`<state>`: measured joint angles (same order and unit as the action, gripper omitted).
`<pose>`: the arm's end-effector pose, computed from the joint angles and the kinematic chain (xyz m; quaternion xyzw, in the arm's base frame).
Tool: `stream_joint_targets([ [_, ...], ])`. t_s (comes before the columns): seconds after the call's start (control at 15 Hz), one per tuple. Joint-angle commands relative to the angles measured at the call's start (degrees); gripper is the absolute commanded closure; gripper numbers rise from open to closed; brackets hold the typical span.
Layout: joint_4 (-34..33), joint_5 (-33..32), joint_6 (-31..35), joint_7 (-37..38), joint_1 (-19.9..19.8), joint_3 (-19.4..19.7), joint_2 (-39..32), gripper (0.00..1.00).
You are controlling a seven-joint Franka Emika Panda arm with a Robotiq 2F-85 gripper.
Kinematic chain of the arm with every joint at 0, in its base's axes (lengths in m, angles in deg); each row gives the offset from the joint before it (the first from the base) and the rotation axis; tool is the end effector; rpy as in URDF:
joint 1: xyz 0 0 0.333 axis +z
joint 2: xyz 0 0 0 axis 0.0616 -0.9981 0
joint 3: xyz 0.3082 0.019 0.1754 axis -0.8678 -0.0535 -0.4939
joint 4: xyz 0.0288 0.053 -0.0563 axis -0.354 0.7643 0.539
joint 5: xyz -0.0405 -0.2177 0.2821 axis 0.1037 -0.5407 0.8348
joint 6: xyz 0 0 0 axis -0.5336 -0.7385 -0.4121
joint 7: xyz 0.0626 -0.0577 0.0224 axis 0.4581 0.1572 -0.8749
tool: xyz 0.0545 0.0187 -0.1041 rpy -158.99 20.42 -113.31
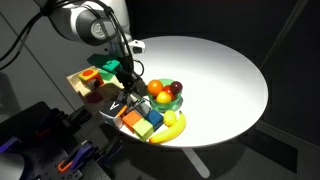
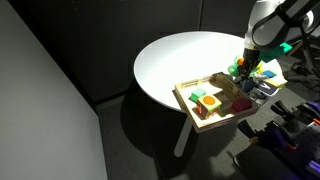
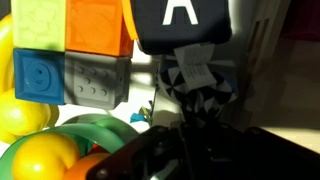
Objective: Move one black and white soft block from the table to the tray
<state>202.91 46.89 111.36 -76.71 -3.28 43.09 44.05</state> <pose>0.4619 -0.0352 0.2320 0.9978 0.0028 -0.0562 0.0343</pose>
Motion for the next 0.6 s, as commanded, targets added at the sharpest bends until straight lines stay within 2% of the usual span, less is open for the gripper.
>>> stream_joint_targets([
  [0.0, 0.52, -2.17, -2.56, 2.07, 1.04, 0.31, 3.18, 0.93],
  [0.53, 1.46, -5.36, -5.12, 6.07, 2.64, -0.16, 8.12, 0.94],
])
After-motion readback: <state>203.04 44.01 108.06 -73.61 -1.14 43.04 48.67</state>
